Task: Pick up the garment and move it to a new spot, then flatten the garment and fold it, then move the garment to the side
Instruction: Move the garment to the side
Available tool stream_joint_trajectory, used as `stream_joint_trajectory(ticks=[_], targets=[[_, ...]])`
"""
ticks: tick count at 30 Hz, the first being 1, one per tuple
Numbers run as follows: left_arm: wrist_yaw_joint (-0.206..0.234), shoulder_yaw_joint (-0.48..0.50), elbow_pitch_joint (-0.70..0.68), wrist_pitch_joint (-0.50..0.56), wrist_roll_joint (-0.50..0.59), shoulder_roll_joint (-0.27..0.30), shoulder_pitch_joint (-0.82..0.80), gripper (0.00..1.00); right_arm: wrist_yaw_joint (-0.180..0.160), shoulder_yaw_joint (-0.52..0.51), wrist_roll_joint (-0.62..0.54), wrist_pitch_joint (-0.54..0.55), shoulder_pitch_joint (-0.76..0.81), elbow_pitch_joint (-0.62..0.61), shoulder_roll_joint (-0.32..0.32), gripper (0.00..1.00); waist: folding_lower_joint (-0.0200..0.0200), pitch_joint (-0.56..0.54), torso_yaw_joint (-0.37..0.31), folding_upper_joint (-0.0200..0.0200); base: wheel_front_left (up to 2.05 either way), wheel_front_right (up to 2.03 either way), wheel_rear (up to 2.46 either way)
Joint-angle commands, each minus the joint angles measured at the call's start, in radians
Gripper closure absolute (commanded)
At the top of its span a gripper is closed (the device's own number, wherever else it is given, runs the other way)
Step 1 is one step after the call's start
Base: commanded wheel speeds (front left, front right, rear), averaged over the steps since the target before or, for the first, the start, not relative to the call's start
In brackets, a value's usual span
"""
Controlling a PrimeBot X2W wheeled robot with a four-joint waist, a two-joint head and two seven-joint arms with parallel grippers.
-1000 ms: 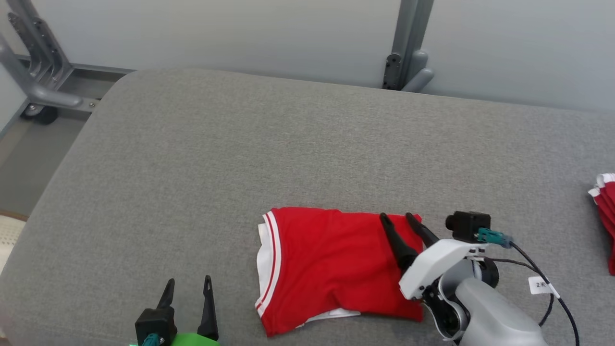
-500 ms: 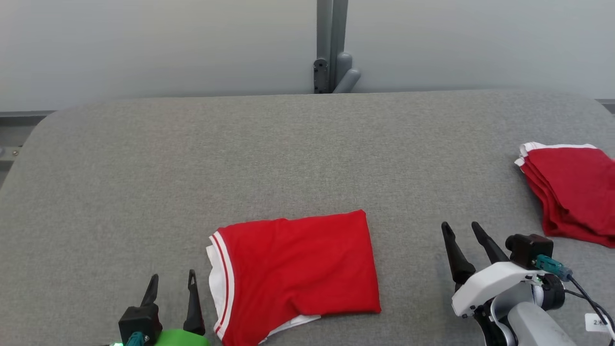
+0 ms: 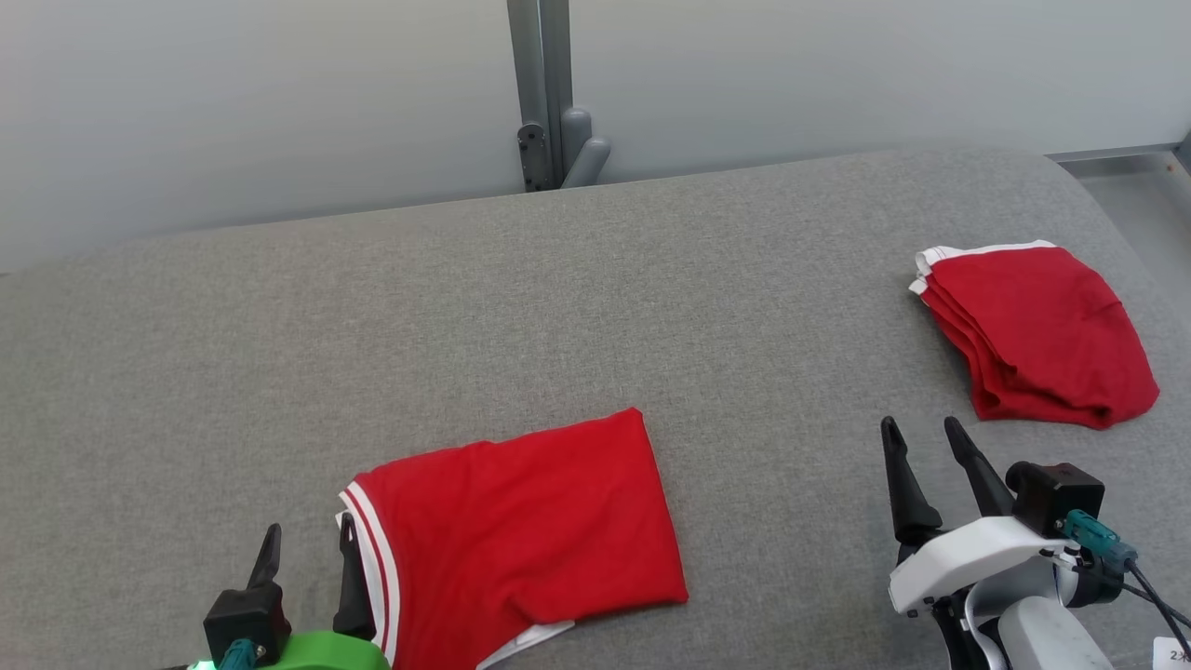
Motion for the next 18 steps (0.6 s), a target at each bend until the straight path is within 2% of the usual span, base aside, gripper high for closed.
stream_joint_trajectory(ticks=[1, 12, 18], targets=[[-0.004, 0.007, -0.004, 0.000, 0.011, 0.004, 0.002, 0.00, 0.000, -0.005, -0.012, -0.002, 0.013, -0.012, 0.003, 0.00, 0.0000, -0.004, -0.011, -0.0001, 0.00, 0.00, 0.00], [-0.006, -0.002, -0.015, 0.000, 0.015, 0.004, 0.005, 0.00, 0.000, -0.016, -0.031, -0.002, 0.034, -0.030, 0.015, 0.00, 0.0000, 0.009, 0.000, -0.0001, 0.00, 0.00, 0.00], [-0.007, -0.054, -0.002, 0.000, -0.005, 0.005, -0.015, 0.00, 0.000, 0.057, -0.014, -0.002, 0.024, -0.020, 0.018, 0.00, 0.0000, 0.037, 0.074, -0.0001, 0.00, 0.00, 0.00]])
